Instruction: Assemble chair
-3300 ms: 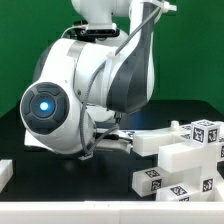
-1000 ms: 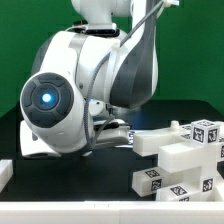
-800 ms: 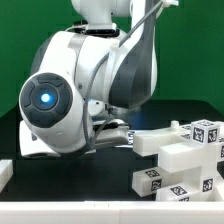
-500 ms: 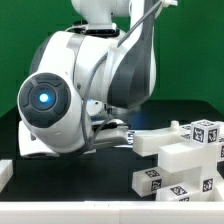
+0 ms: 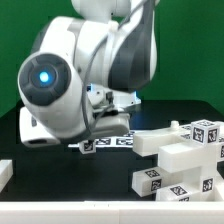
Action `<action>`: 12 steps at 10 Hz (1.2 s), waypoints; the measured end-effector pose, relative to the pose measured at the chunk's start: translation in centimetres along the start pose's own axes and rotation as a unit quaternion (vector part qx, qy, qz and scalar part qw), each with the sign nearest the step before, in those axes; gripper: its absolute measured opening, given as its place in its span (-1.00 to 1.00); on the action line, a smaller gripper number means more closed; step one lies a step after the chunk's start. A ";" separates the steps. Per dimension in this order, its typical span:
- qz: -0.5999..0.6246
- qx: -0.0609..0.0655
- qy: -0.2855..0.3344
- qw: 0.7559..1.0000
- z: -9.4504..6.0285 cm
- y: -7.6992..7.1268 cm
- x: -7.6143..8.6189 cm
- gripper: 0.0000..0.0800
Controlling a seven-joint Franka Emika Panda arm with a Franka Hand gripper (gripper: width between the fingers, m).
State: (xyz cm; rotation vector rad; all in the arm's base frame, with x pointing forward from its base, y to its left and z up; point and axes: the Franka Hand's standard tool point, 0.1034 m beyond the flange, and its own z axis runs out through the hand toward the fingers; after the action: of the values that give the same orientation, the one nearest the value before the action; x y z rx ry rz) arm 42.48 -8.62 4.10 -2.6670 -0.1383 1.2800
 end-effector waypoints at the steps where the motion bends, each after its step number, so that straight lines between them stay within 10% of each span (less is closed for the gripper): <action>1: -0.042 0.004 0.007 0.999 0.0 -0.1 -0.7 0.08; 4: -0.069 0.009 0.008 0.998 0.1 0.5 -0.8 0.59; 12: -0.074 -0.020 0.087 0.993 1.3 0.6 -0.7 0.62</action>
Offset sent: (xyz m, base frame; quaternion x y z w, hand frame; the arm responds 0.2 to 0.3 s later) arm 0.0000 0.0000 0.0000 0.0000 0.0000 0.0000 1.0000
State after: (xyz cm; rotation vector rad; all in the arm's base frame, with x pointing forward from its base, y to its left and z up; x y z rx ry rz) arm 41.07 -9.16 3.70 -2.7292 -0.3333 1.0061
